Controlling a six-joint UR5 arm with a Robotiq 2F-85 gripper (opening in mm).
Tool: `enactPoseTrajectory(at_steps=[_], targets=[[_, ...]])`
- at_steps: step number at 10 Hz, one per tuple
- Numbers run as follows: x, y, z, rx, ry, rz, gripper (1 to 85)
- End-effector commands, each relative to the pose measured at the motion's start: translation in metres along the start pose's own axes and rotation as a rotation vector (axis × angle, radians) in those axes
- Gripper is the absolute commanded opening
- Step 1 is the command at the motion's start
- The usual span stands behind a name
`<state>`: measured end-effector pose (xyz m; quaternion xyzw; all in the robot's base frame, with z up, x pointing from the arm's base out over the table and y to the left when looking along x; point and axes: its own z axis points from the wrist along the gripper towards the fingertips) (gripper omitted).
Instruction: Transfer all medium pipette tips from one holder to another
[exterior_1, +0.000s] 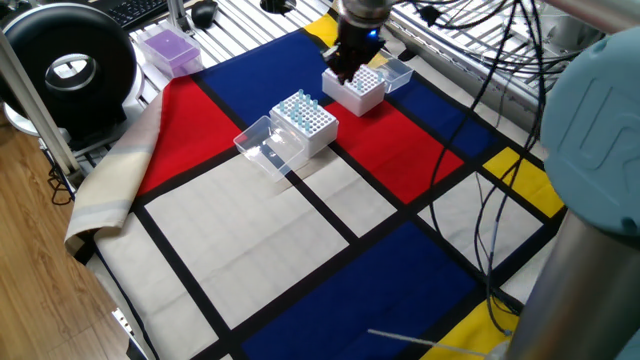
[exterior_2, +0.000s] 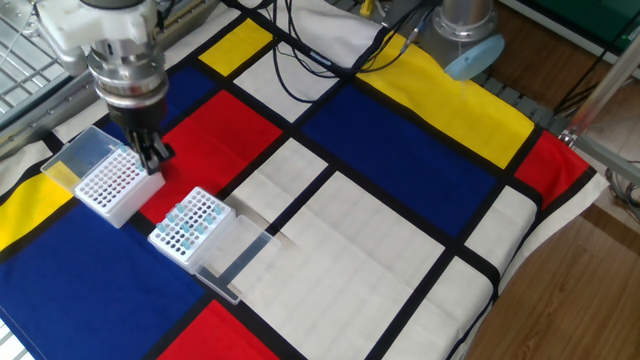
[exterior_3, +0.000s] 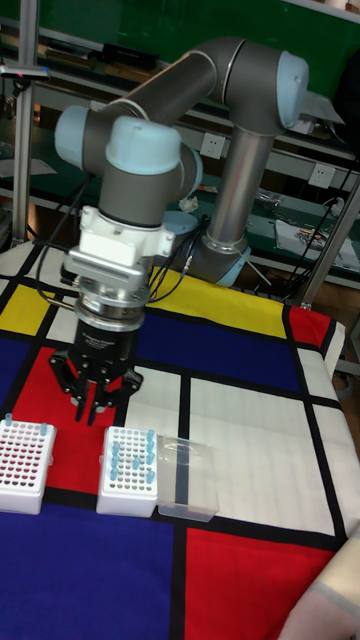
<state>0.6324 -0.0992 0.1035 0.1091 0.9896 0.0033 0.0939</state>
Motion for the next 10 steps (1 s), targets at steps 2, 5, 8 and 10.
enactPoseTrajectory(at_steps=[2, 5, 8, 10], targets=[[0.003, 0.043, -0.003, -0.029, 0.000, 0.054, 21.3], [0.009, 0.062, 0.000, -0.057, -0.010, 0.057, 25.3], [0.032, 0.063, 0.003, -0.041, 0.036, 0.052, 29.3], [0.042, 0.068, 0.007, -0.044, 0.035, 0.071, 31.3]])
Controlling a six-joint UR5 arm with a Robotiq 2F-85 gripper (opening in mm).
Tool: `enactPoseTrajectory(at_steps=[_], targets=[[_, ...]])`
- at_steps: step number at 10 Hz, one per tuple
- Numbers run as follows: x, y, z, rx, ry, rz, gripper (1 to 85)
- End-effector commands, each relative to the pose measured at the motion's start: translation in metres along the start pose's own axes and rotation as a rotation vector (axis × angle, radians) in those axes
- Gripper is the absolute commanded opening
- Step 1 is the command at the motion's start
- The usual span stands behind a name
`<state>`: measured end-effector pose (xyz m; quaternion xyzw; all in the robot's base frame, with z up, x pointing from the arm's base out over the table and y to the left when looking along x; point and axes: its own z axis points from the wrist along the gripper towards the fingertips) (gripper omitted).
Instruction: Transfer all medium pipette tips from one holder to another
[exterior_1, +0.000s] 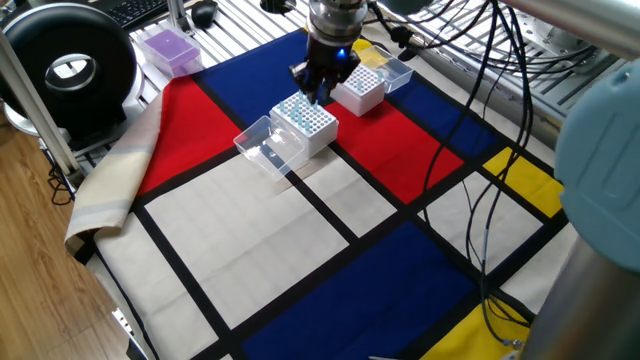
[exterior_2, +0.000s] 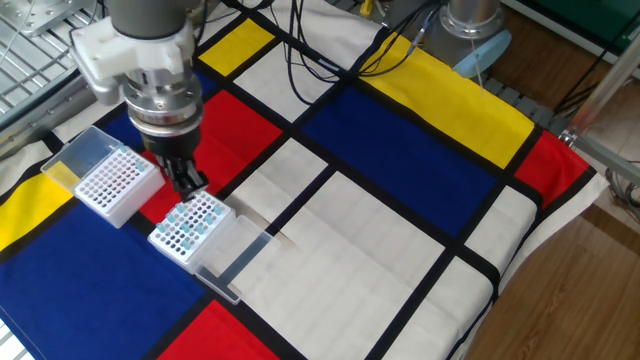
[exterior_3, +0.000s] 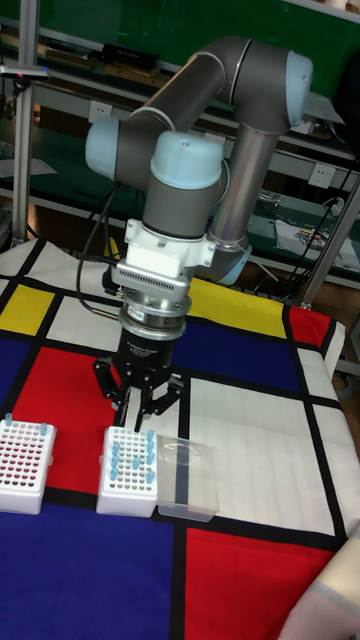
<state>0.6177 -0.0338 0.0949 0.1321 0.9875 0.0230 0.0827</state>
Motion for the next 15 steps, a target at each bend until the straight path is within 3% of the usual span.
enactPoseTrajectory(at_steps=[1, 9, 11, 12, 13, 15], targets=[[0.015, 0.007, 0.004, -0.009, 0.008, 0.029, 31.7], [0.019, 0.011, 0.008, -0.014, -0.006, 0.043, 35.7], [0.009, -0.014, 0.007, 0.048, 0.003, 0.016, 24.0], [0.013, -0.020, 0.007, 0.072, 0.019, 0.002, 18.3], [0.015, -0.017, 0.007, 0.060, 0.027, -0.024, 14.3], [0.023, -0.008, 0.007, 0.024, 0.058, -0.082, 15.0]])
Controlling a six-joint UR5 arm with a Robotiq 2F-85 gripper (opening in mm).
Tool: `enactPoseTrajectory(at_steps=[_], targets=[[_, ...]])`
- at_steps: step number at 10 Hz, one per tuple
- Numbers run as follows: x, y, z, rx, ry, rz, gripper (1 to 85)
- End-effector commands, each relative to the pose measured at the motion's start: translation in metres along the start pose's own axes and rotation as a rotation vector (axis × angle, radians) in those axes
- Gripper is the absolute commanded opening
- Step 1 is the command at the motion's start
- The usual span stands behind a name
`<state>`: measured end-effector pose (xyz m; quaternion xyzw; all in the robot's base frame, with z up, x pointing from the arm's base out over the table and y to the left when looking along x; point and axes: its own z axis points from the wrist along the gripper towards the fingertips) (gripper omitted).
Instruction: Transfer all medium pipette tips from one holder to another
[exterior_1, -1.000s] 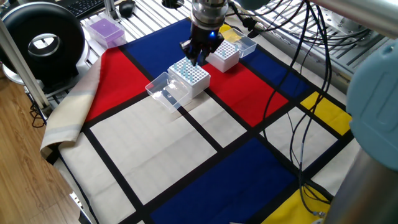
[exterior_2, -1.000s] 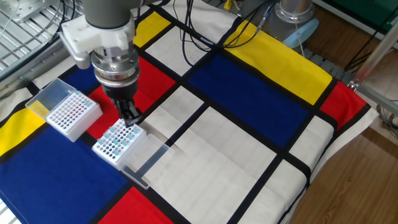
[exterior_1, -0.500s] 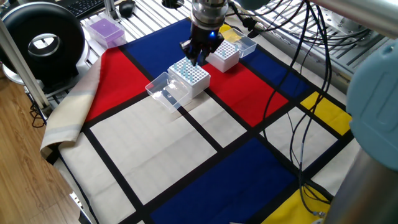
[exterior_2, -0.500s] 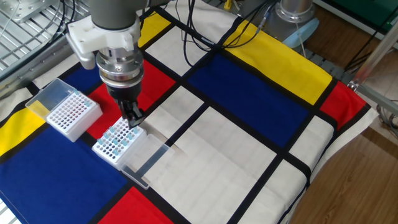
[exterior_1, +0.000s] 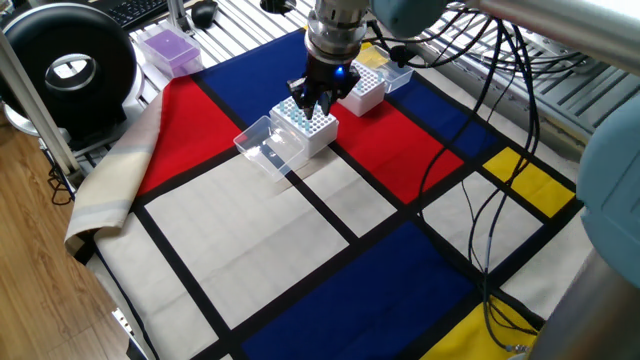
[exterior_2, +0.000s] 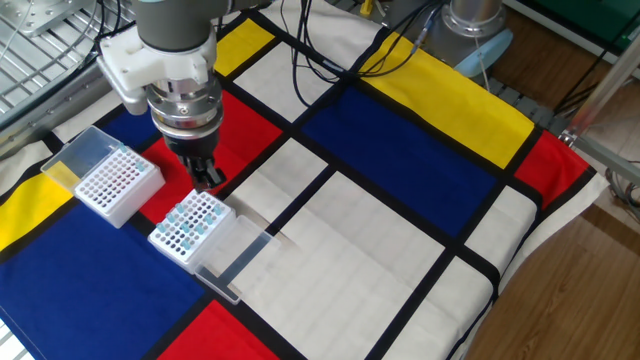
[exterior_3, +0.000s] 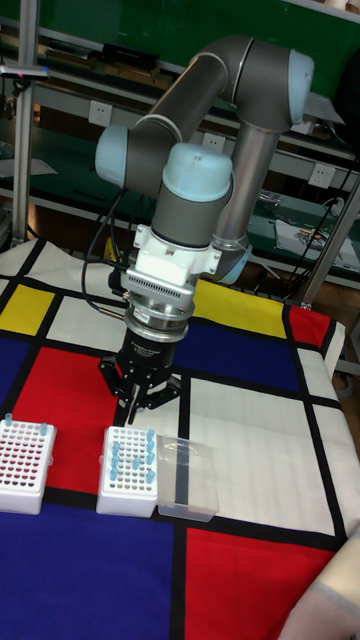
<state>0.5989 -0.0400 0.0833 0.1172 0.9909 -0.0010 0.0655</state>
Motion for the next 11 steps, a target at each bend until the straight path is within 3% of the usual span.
enactPoseTrajectory(at_steps=[1, 2, 4, 5, 11], targets=[[0.006, 0.005, -0.001, -0.032, 0.032, -0.064, 16.0], [0.006, 0.003, -0.001, -0.022, 0.031, -0.077, 16.0], [0.007, 0.012, -0.002, -0.057, 0.036, -0.084, 17.7], [0.008, 0.011, -0.002, -0.054, 0.039, -0.062, 21.0], [0.005, 0.040, -0.008, -0.065, 0.030, -0.023, 23.0]])
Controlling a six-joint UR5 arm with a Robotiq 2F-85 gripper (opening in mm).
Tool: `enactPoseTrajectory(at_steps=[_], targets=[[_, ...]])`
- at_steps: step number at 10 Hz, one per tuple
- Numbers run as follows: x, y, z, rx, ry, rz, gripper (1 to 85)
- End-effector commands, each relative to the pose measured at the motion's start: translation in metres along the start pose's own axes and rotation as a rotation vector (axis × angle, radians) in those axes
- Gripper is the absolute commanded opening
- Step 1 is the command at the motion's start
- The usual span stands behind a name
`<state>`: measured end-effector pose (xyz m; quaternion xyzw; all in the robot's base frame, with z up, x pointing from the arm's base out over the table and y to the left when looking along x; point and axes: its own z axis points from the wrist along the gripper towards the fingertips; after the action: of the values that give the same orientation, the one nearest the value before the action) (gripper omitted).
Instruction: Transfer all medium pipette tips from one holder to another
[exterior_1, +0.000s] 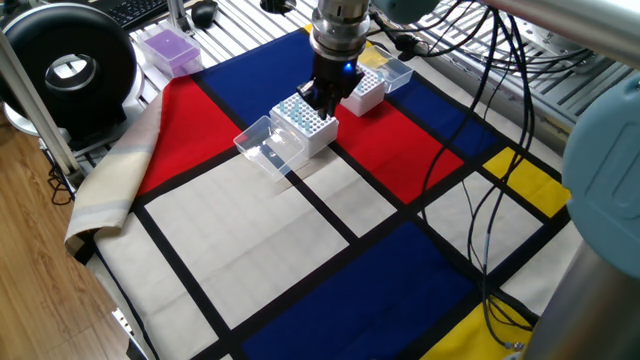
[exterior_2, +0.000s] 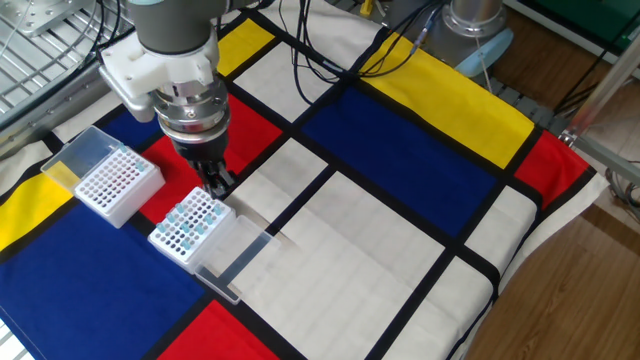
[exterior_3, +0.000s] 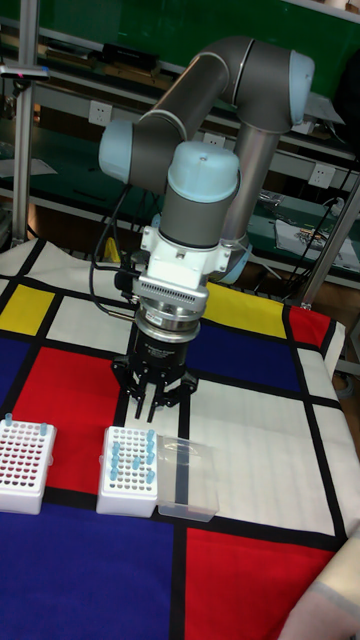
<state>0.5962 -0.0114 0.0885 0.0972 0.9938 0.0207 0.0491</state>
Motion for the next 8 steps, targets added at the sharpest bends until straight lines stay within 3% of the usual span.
enactPoseTrajectory(at_steps=[1, 8], targets=[[-0.006, 0.018, 0.002, -0.030, -0.018, 0.015, 23.7], [-0.015, 0.020, 0.012, -0.032, -0.034, -0.013, 25.0]])
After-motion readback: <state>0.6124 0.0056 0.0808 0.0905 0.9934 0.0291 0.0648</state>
